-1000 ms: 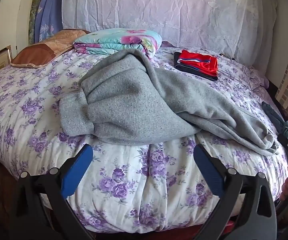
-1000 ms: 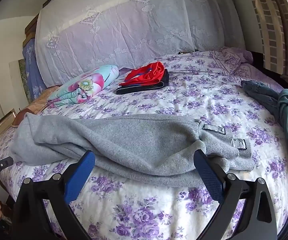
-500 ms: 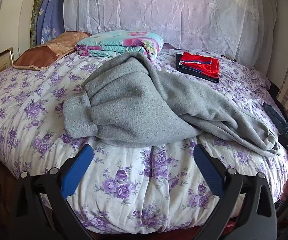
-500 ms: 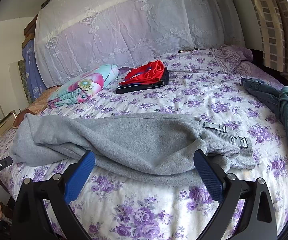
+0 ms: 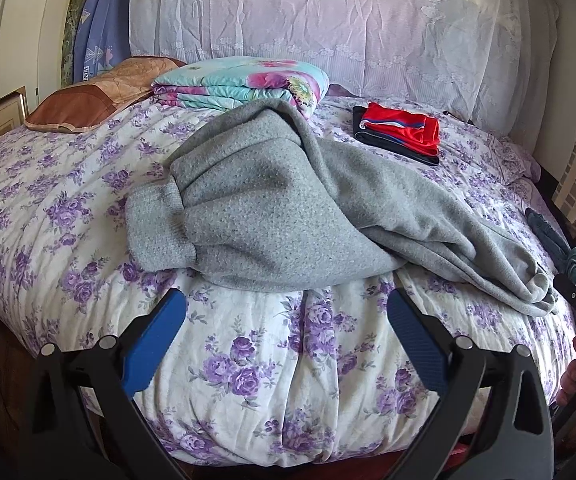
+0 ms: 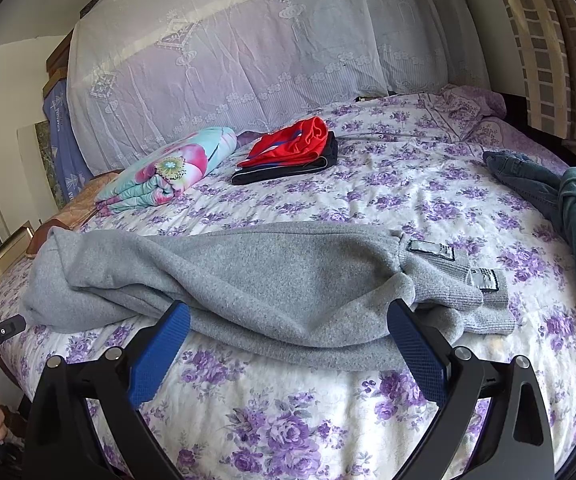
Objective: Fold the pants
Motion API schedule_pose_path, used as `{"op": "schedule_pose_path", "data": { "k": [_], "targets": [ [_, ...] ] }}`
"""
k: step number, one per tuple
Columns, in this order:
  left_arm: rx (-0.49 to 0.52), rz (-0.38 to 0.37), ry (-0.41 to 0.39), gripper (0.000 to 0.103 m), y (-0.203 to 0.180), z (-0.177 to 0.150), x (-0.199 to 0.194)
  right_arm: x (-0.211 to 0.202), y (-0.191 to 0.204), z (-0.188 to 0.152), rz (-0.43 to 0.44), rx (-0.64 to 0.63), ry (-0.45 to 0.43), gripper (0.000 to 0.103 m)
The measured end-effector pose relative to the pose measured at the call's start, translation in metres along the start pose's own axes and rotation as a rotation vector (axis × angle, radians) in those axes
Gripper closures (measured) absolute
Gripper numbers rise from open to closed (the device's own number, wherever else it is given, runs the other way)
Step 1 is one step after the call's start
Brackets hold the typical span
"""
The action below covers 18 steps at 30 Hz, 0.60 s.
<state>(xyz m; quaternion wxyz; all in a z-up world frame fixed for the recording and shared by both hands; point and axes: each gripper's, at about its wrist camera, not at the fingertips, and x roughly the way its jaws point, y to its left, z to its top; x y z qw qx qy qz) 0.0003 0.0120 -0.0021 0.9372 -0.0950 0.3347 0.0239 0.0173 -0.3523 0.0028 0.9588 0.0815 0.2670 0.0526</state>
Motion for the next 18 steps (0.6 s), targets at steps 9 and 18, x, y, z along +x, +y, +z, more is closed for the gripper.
{"op": "schedule_pose_path", "data": {
  "k": [9, 18],
  "targets": [
    [0.004, 0.000, 0.002, 0.005, 0.0003, -0.0008, 0.0005, 0.0003, -0.0010, -0.0006, -0.003, 0.000, -0.001, 0.004],
    [-0.004, -0.003, 0.006, 0.005, 0.0018, -0.0035, 0.0024, 0.0085, -0.0028, -0.0061, -0.035, -0.004, 0.016, 0.004]
  ]
}}
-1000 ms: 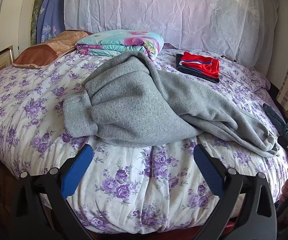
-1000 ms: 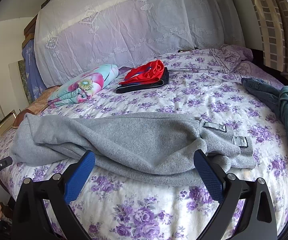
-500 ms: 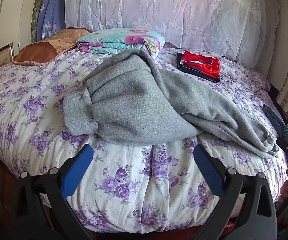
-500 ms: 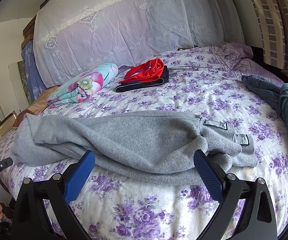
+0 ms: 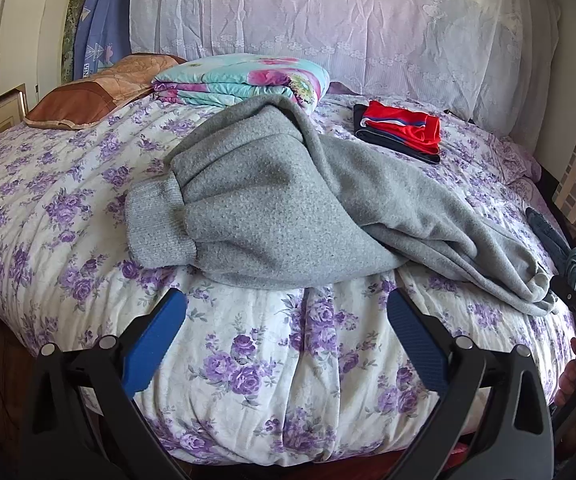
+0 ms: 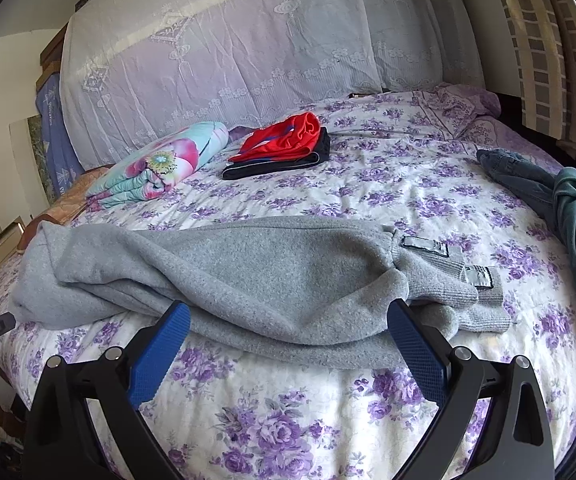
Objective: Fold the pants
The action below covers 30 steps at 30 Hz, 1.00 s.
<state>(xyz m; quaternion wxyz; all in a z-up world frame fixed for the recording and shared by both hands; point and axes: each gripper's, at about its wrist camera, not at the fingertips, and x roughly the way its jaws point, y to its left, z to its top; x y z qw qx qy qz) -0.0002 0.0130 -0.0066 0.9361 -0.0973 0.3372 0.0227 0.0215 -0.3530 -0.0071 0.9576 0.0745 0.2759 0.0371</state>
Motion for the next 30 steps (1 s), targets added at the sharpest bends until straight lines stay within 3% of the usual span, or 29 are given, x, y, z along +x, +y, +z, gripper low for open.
{"op": "schedule_pose_path", "data": {
  "k": [30],
  "targets": [
    [-0.005, -0.005, 0.010, 0.005, 0.0005, -0.0013, 0.0015, 0.0004, 0.0018, 0.0002, 0.004, 0.001, 0.003, 0.004]
  ]
}}
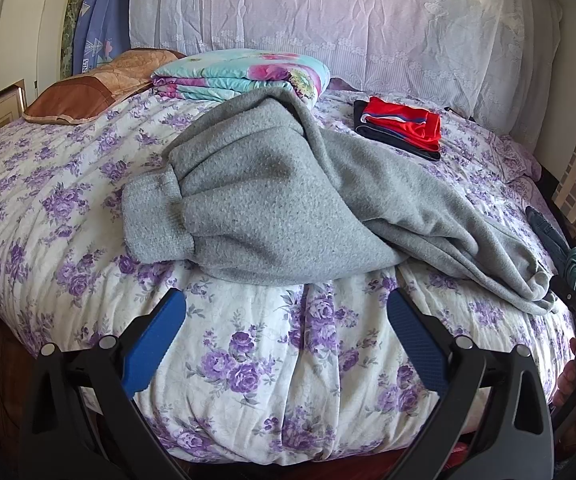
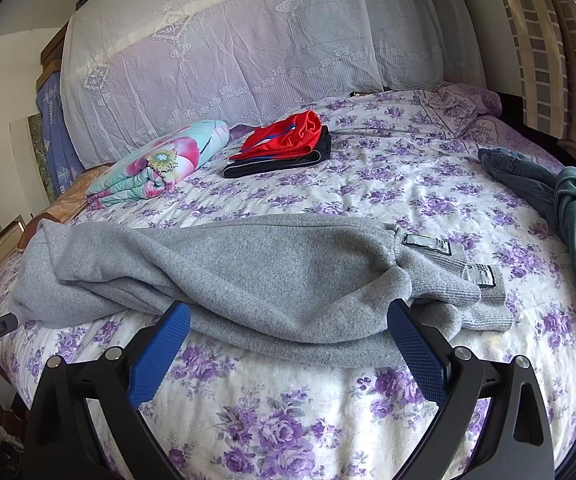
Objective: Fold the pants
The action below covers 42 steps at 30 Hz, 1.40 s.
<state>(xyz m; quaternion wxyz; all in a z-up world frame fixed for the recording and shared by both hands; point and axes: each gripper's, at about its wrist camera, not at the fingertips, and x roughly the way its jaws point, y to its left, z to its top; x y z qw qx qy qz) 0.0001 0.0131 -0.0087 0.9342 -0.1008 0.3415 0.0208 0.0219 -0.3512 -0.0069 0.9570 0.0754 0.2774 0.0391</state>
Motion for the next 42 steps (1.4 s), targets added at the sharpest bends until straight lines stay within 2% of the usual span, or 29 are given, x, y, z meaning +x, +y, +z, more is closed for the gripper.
{"op": "schedule_pose_path", "data": {
  "k": [17, 26, 30, 34, 38, 42],
  "targets": [
    [-0.001, 0.001, 0.004, 0.005, 0.000, -0.001, 0.002, 0.000, 0.000, 0.000, 0.000, 0.000, 0.002, 0.004],
    [-0.052, 0.016, 0.070, 0.005, 0.017, -0.007, 0.028, 0.009, 0.002, -0.007, 0.001, -0.004, 0.034, 0.004],
    [-0.108, 0.020, 0.125, 0.005, 0.033, -0.011, 0.045, 0.021, -0.005, -0.011, 0.076, 0.001, 0.112, 0.004],
    [-0.144, 0.005, 0.142, 0.005, 0.046, -0.013, 0.052, 0.025, -0.029, -0.017, 0.203, 0.112, 0.186, 0.004],
    [-0.102, 0.038, 0.122, 0.005, 0.047, -0.013, 0.057, 0.033, -0.042, -0.027, 0.304, 0.211, 0.266, 0.004],
    [-0.016, 0.123, 0.114, 0.005, 0.039, -0.014, 0.070, 0.056, -0.038, -0.031, 0.325, 0.215, 0.328, 0.003]
  ]
}}
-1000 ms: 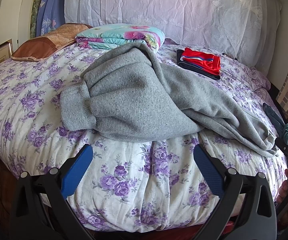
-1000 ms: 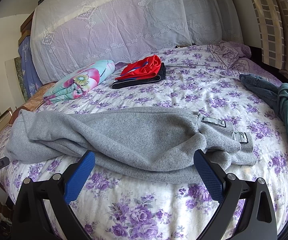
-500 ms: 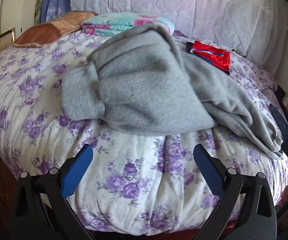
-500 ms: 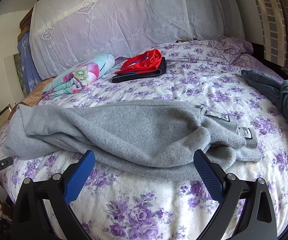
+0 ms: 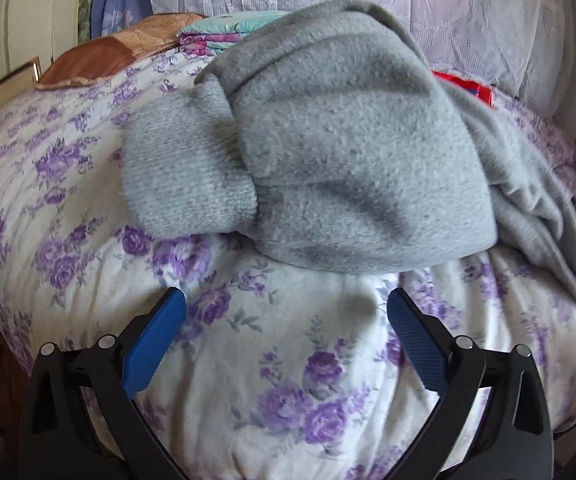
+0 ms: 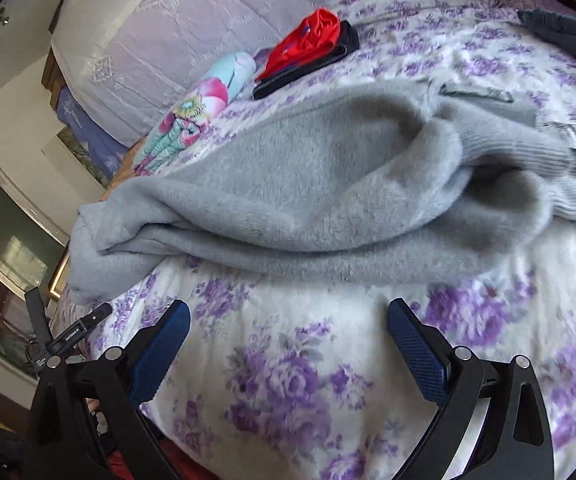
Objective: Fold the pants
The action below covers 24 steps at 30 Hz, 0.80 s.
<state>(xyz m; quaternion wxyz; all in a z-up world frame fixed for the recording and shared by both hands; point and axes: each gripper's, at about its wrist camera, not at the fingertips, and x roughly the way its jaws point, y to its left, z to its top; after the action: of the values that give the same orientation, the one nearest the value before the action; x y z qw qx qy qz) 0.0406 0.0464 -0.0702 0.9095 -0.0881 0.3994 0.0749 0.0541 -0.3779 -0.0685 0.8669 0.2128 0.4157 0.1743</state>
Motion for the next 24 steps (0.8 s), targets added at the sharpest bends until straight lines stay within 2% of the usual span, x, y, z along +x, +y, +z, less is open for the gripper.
{"op": "schedule_pose_path", "data": {
  "k": [3, 5, 7, 9, 10, 12, 13, 16, 18, 24],
  "targets": [
    [0.024, 0.031, 0.001, 0.004, -0.005, 0.004, 0.004, 0.009, 0.010, 0.027, -0.017, -0.044, -0.049, 0.003],
    [0.011, 0.017, 0.008, 0.005, -0.003, 0.010, 0.004, 0.000, 0.020, 0.061, 0.024, -0.051, -0.129, 0.003],
    [-0.046, -0.038, 0.026, 0.005, 0.007, 0.023, 0.003, -0.004, 0.028, 0.107, 0.036, -0.097, -0.206, 0.003],
    [-0.156, -0.123, 0.043, 0.005, 0.026, 0.036, 0.004, 0.008, 0.029, 0.144, -0.058, -0.117, -0.195, 0.004],
    [-0.200, -0.150, 0.047, 0.005, 0.033, 0.038, 0.005, 0.010, 0.027, 0.152, -0.098, -0.102, -0.198, 0.004],
    [-0.287, -0.221, 0.057, 0.005, 0.048, 0.039, 0.006, 0.005, 0.029, 0.149, -0.107, -0.116, -0.213, 0.004],
    [-0.300, -0.241, 0.057, 0.005, 0.052, 0.039, 0.007, 0.001, 0.032, 0.141, -0.106, -0.153, -0.219, 0.004],
    [-0.249, -0.231, 0.057, 0.005, 0.049, 0.040, 0.007, -0.014, 0.028, 0.115, -0.191, -0.226, -0.254, 0.004],
    [-0.218, -0.198, 0.049, 0.005, 0.043, 0.041, 0.006, -0.020, 0.017, 0.096, -0.215, -0.223, -0.225, 0.004],
    [-0.137, -0.091, 0.024, 0.004, 0.025, 0.032, 0.010, -0.005, -0.015, 0.084, -0.065, -0.095, -0.088, 0.004]
  ]
}}
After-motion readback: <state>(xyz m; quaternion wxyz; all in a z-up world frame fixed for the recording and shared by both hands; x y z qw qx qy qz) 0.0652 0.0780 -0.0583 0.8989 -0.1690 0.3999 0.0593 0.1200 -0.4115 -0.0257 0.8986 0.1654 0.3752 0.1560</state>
